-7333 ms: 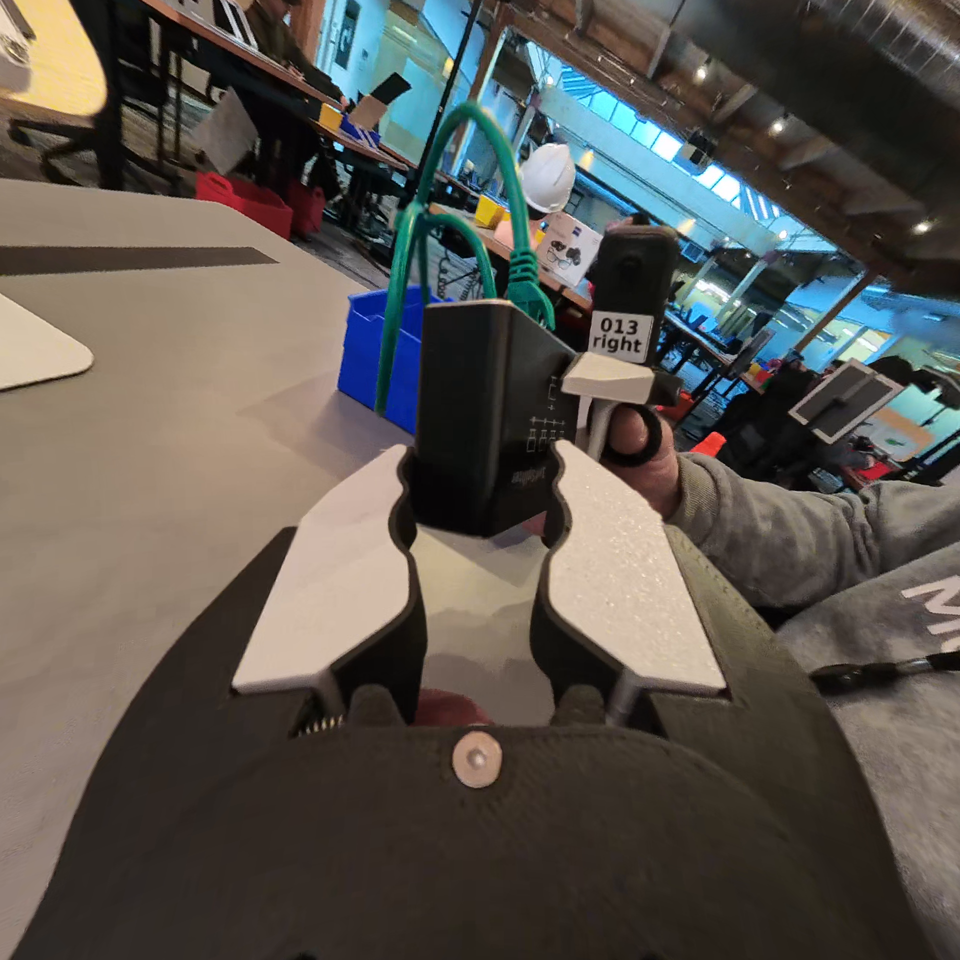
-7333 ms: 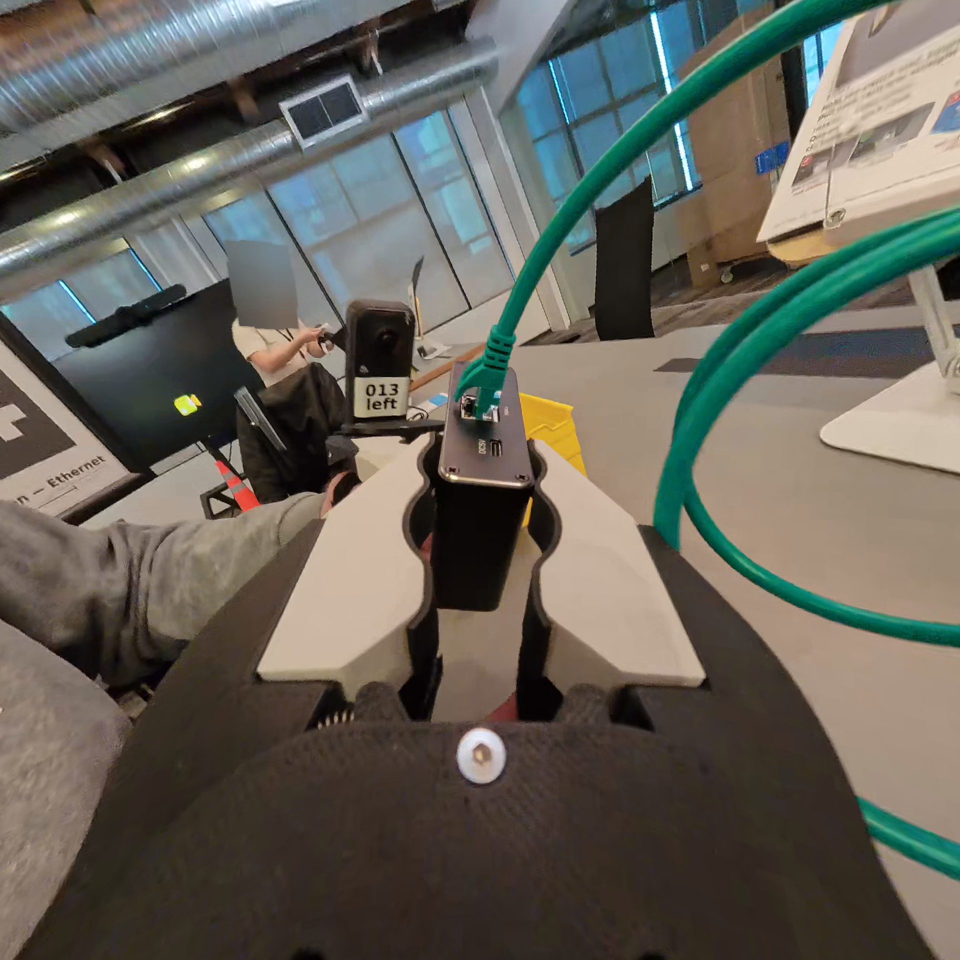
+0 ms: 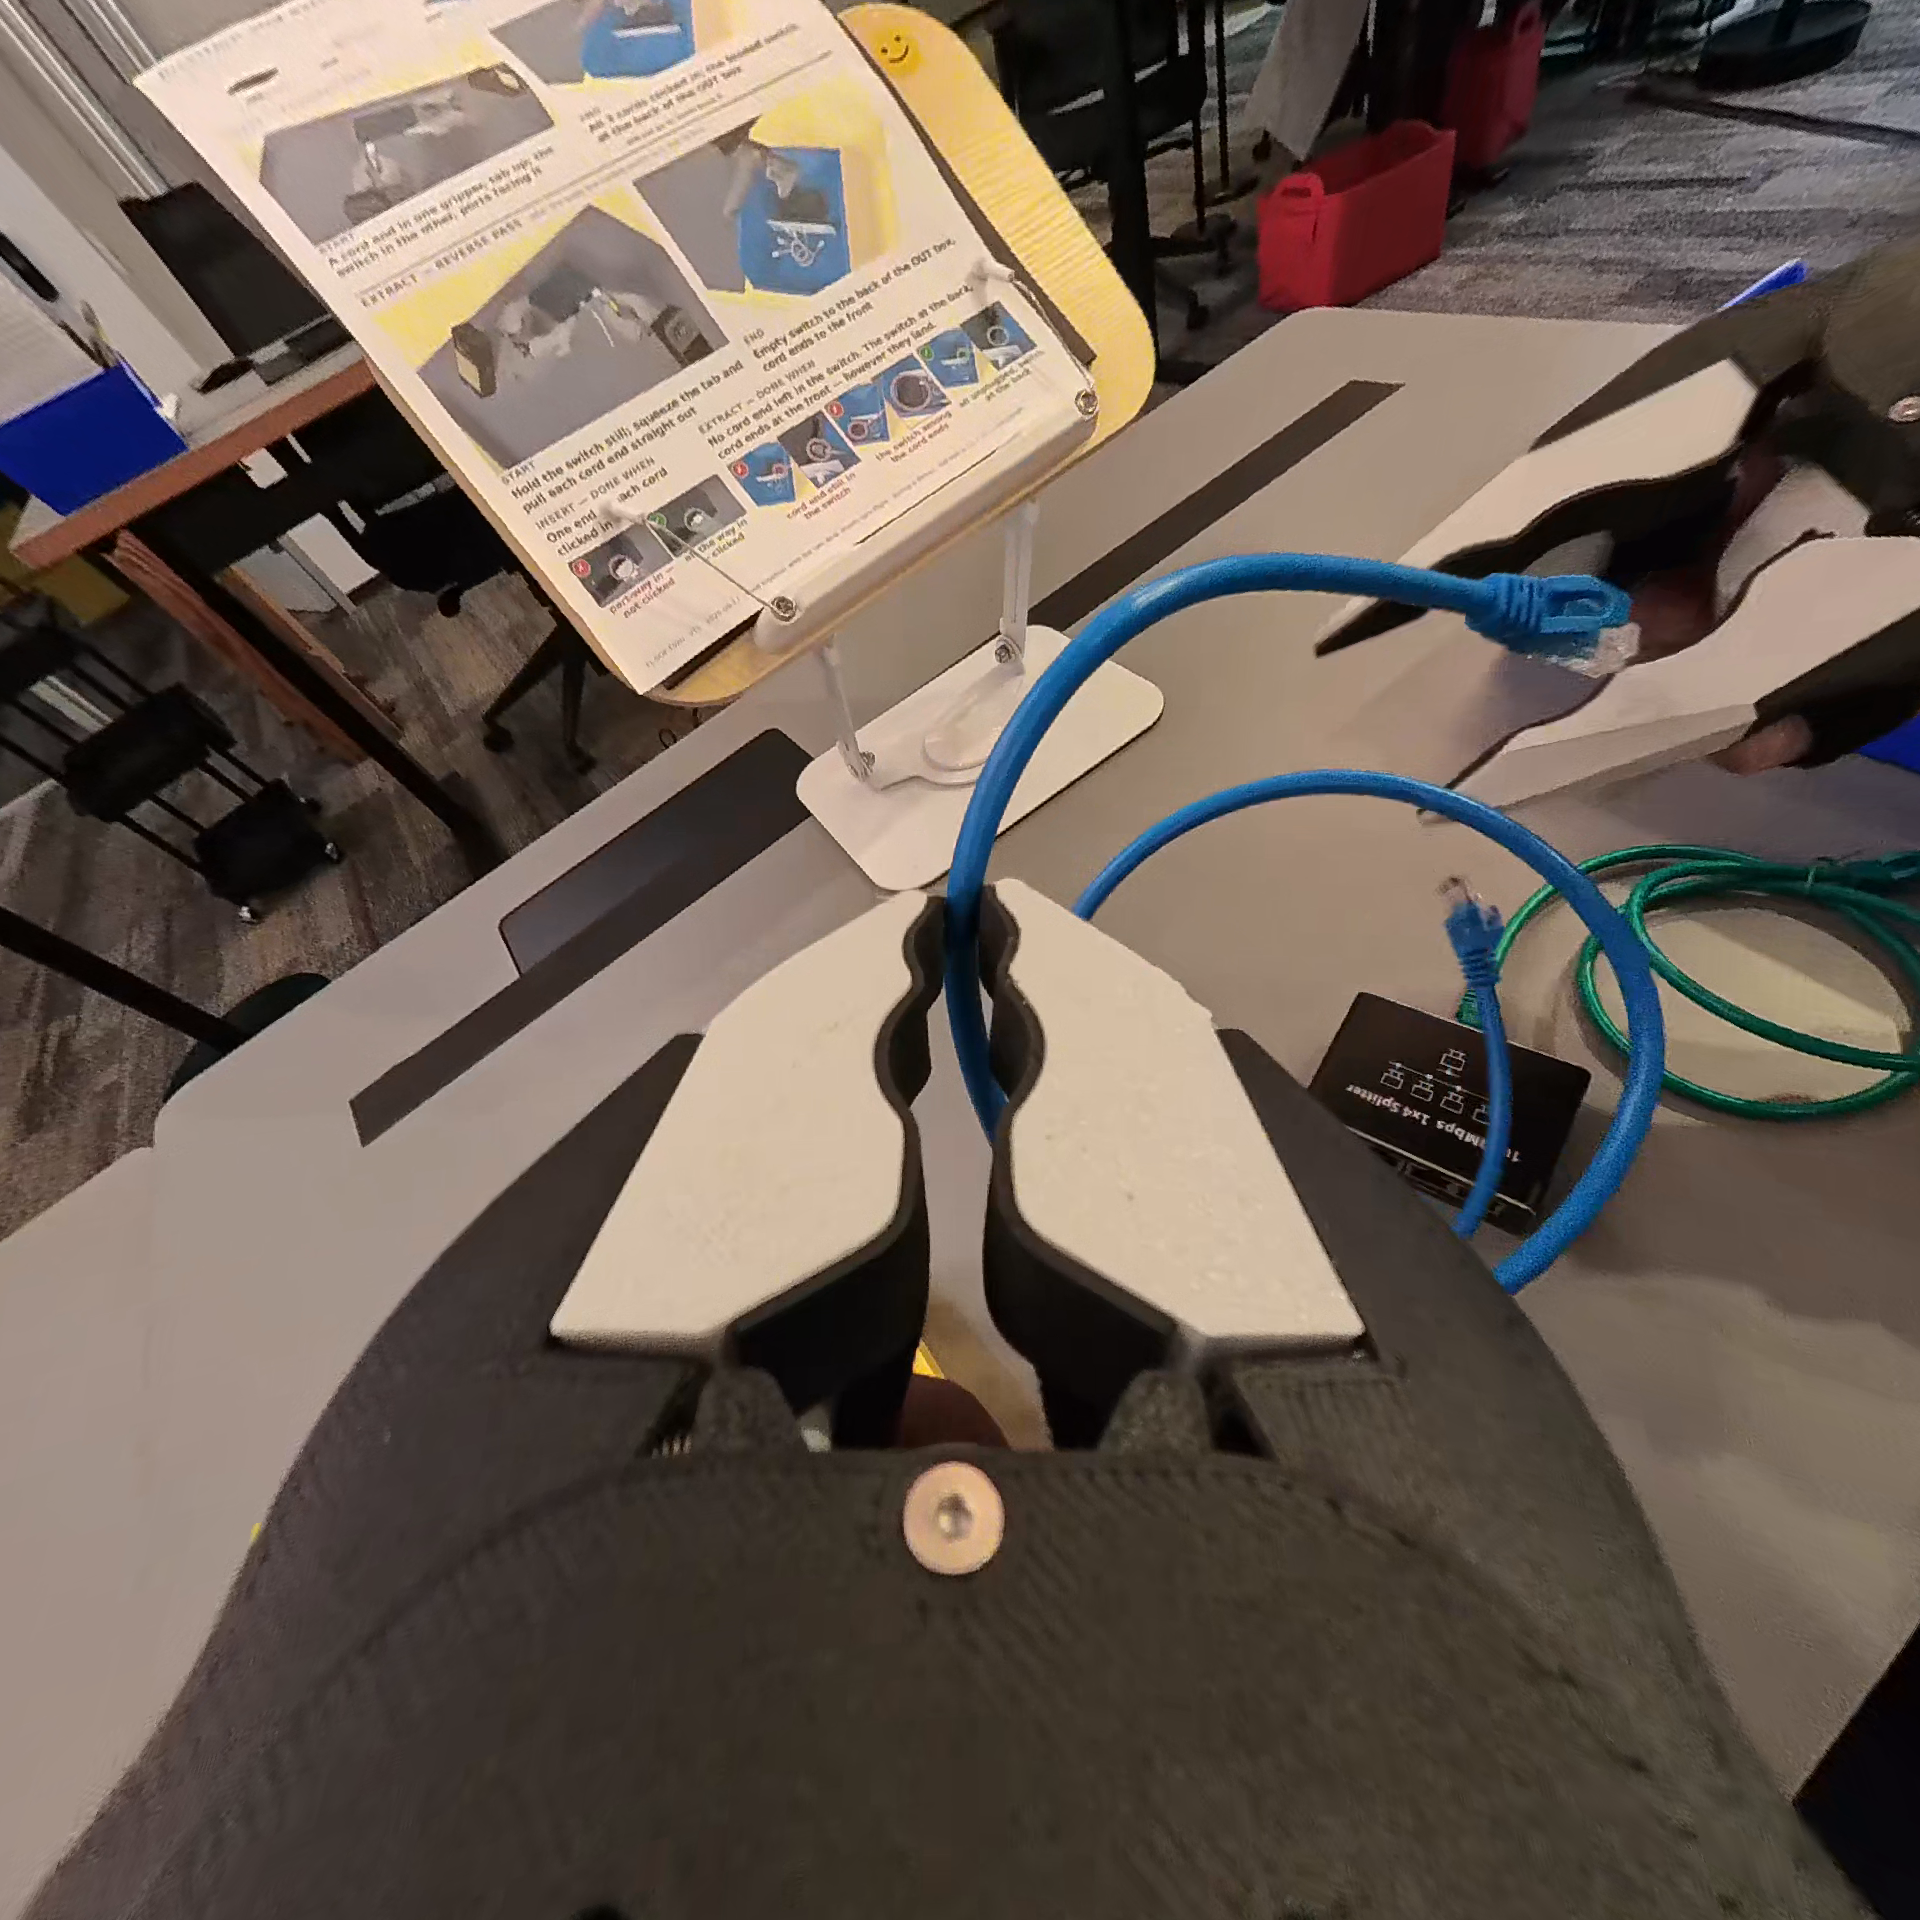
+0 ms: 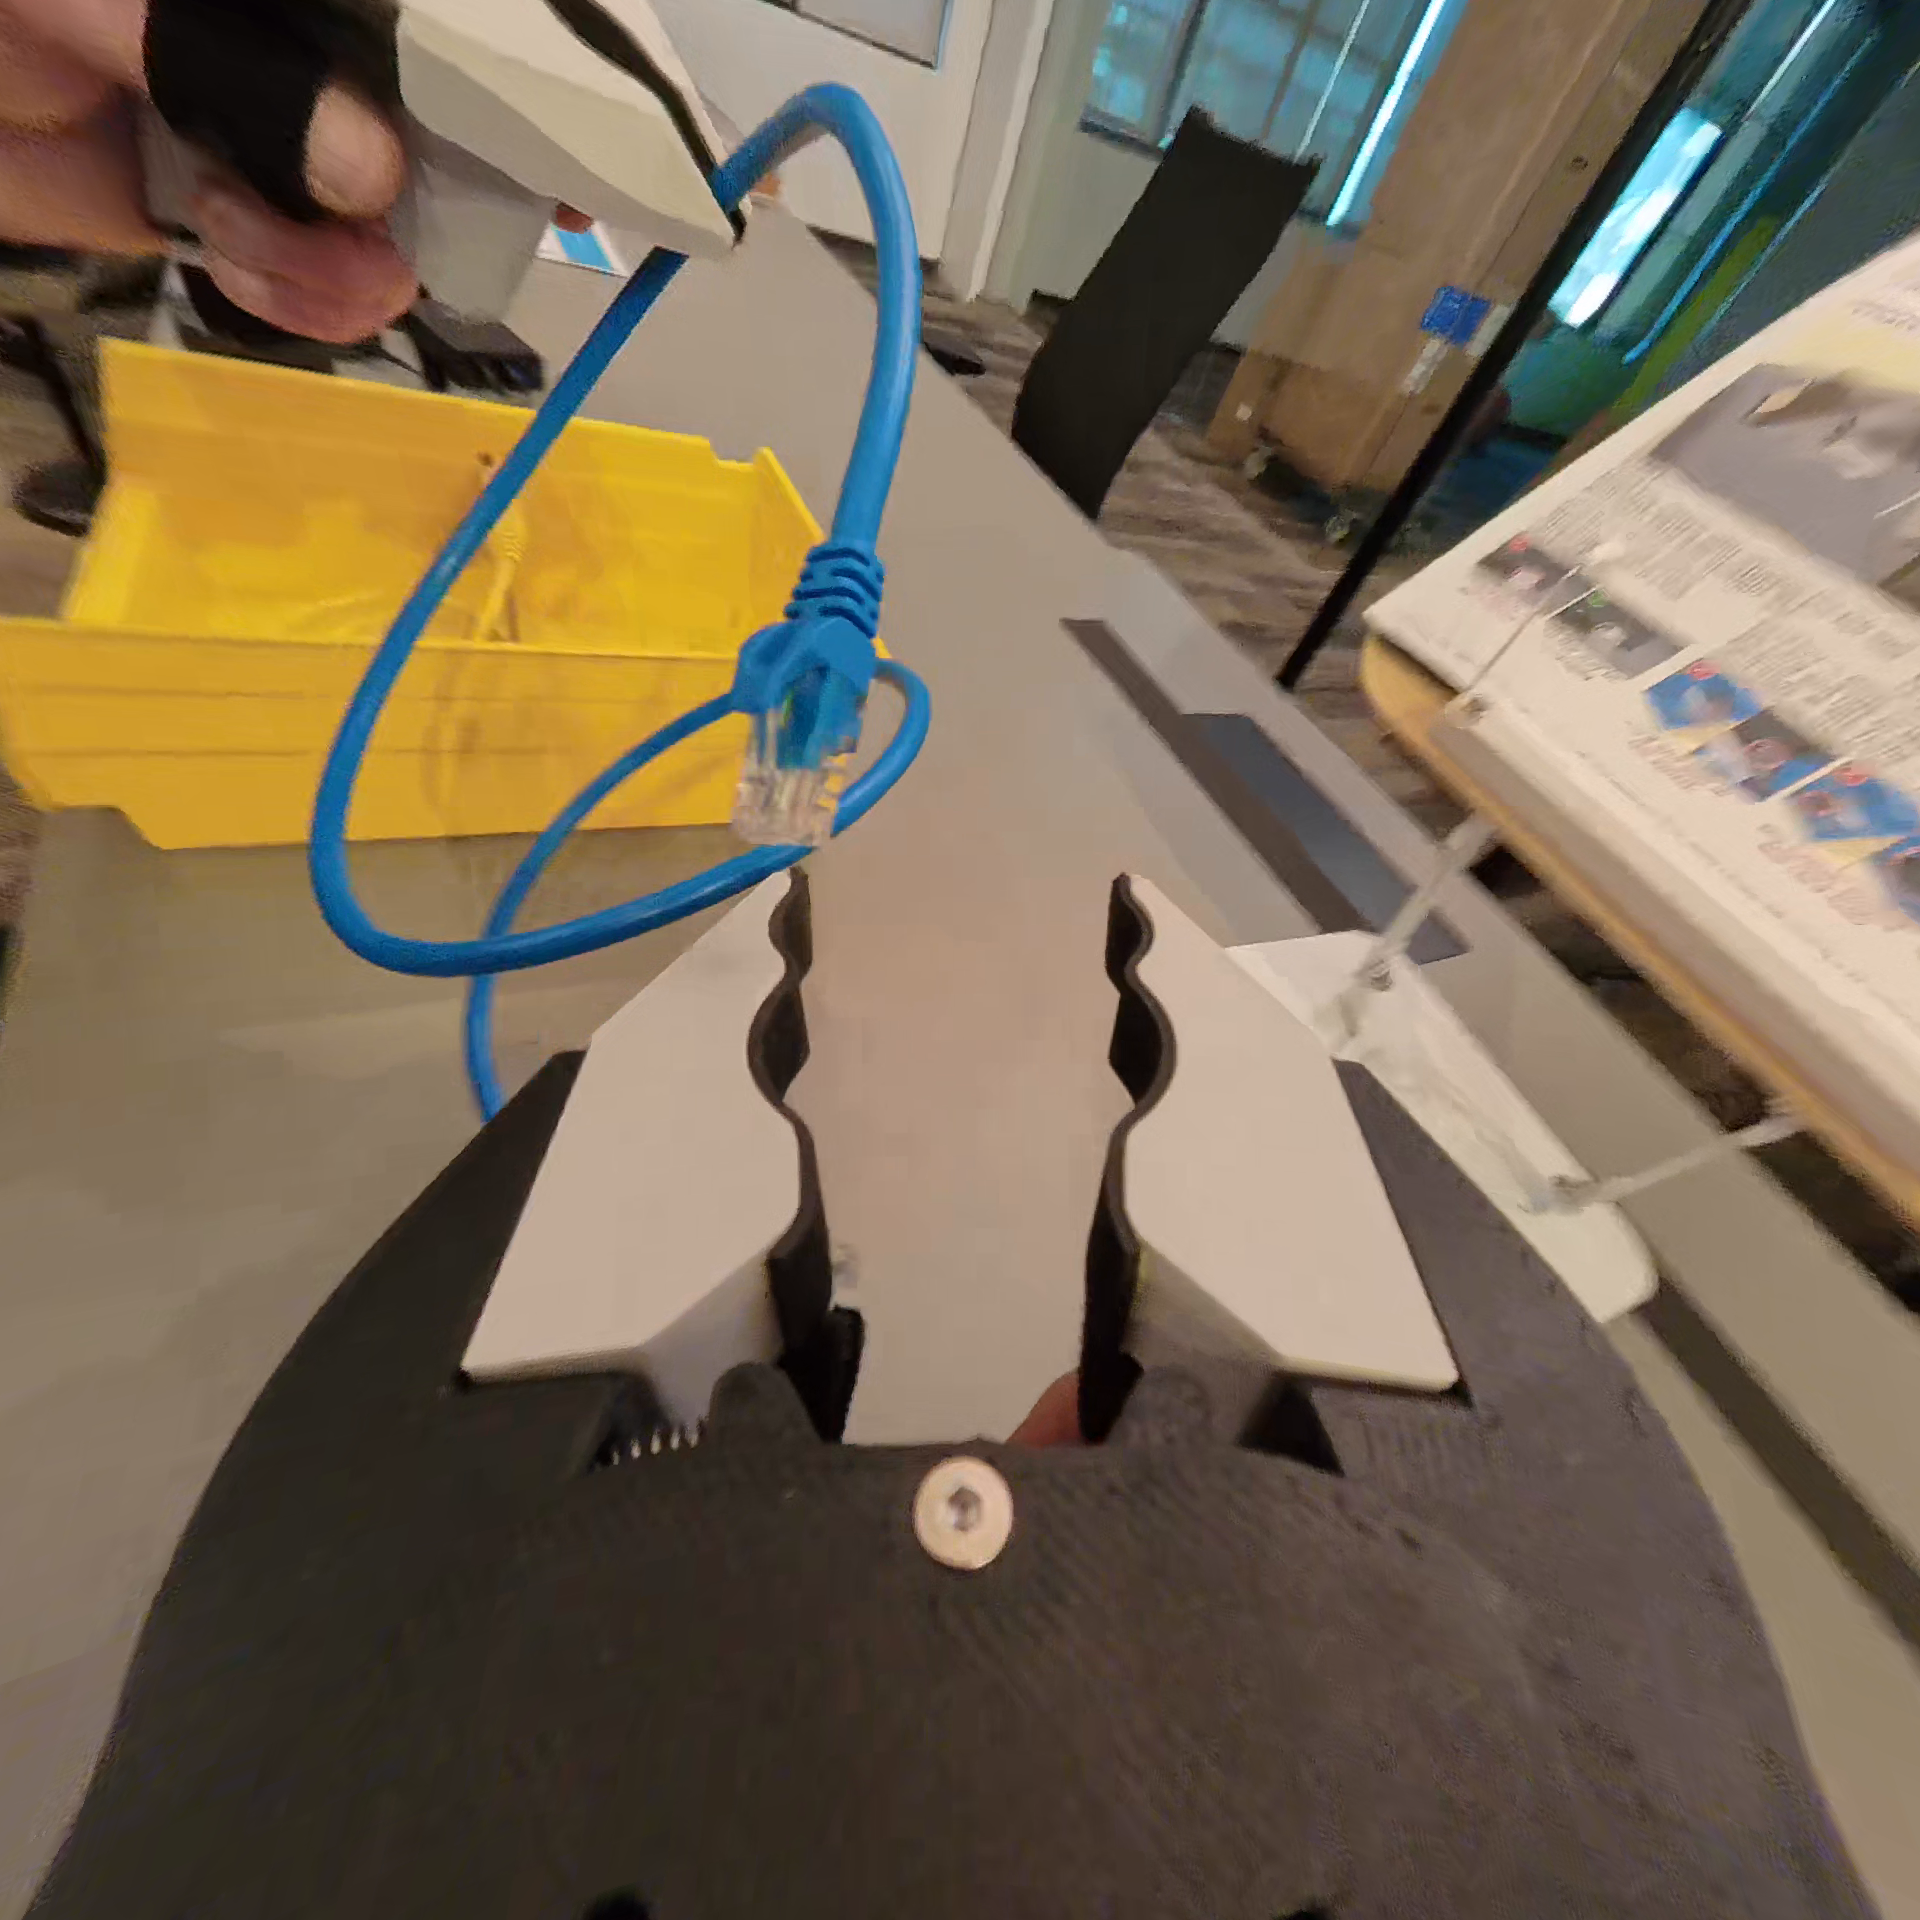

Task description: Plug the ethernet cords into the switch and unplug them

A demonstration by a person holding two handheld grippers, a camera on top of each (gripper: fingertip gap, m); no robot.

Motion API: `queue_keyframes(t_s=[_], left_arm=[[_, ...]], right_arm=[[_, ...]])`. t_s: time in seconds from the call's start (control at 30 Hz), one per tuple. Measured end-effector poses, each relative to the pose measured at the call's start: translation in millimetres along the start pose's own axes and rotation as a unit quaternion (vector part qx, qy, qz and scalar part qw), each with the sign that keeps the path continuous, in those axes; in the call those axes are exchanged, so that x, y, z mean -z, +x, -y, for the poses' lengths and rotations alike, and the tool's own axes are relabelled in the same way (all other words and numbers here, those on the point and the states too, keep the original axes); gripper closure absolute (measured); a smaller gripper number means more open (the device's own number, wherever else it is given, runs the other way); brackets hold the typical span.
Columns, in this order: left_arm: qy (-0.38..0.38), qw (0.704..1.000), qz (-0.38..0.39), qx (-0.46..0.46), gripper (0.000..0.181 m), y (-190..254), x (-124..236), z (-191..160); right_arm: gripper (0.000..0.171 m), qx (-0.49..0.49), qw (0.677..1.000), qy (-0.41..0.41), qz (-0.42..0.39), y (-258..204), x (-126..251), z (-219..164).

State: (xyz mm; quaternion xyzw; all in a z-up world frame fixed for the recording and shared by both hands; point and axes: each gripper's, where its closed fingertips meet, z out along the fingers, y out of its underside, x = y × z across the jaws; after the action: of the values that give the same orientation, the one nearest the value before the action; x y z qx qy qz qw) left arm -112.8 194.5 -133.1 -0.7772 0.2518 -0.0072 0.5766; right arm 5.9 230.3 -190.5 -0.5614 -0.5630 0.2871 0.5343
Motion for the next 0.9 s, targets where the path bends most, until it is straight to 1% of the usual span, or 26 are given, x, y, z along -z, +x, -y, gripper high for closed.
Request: queue_keyframes(t_s=[0.17, 0.23, 0.33, 0.37, 0.43, 0.5, 0.57, 0.7, 0.77, 0.8, 0.83, 0.9], left_arm=[[-0.011, 1.000, 0.001, 0.018, 0.175, -3.2, -3.5, -7.4], [-0.012, 0.999, -0.002, 0.030, 0.175, -4.1, -4.7, -9.6], [-0.010, 0.999, -0.013, 0.042, 0.176, -2.4, -6.3, -11.7], [-0.013, 0.999, -0.013, 0.044, 0.176, -2.4, -6.8, -12.7], [-0.015, 0.999, -0.013, 0.043, 0.176, -1.8, -7.8, -14.0], [-0.013, 0.999, -0.015, 0.046, 0.175, -1.4, -7.7, -13.6], [-0.010, 0.999, -0.018, 0.048, 0.176, -0.9, -7.0, -12.3], [-0.007, 0.998, -0.022, 0.052, 0.176, 0.3, -6.3, -10.9], [-0.009, 0.998, -0.024, 0.051, 0.175, 1.0, -6.8, -11.6], [-0.009, 0.998, -0.024, 0.051, 0.175, 1.2, -7.0, -11.9], [-0.009, 0.998, -0.025, 0.051, 0.176, 1.4, -7.2, -11.9], [-0.008, 0.998, -0.027, 0.053, 0.175, 2.0, -7.1, -11.4]], right_arm=[[0.120, 0.106, 0.991, 0.048, -0.064, 2.9, 9.2, 24.7], [0.122, 0.138, 0.986, 0.055, -0.077, 0.7, 11.0, 31.5], [0.123, 0.167, 0.982, 0.035, -0.082, -3.6, 6.3, 27.7], [0.126, 0.178, 0.979, 0.041, -0.088, -5.1, 6.1, 29.5], [0.127, 0.187, 0.977, 0.048, -0.093, -8.1, 5.2, 32.7], [0.133, 0.196, 0.974, 0.041, -0.109, -4.9, 4.2, 32.8], [0.134, 0.201, 0.972, 0.025, -0.118, -1.1, 2.3, 26.9], [0.135, 0.200, 0.971, 0.028, -0.125, 0.6, 2.0, 24.3], [0.143, 0.204, 0.969, 0.037, -0.135, 1.6, 3.9, 27.7], [0.154, 0.207, 0.968, 0.045, -0.137, 0.7, 5.4, 30.9], [0.159, 0.209, 0.967, 0.050, -0.138, 0.3, 6.5, 33.2], [0.160, 0.207, 0.967, 0.041, -0.142, 2.8, 6.4, 31.4]])
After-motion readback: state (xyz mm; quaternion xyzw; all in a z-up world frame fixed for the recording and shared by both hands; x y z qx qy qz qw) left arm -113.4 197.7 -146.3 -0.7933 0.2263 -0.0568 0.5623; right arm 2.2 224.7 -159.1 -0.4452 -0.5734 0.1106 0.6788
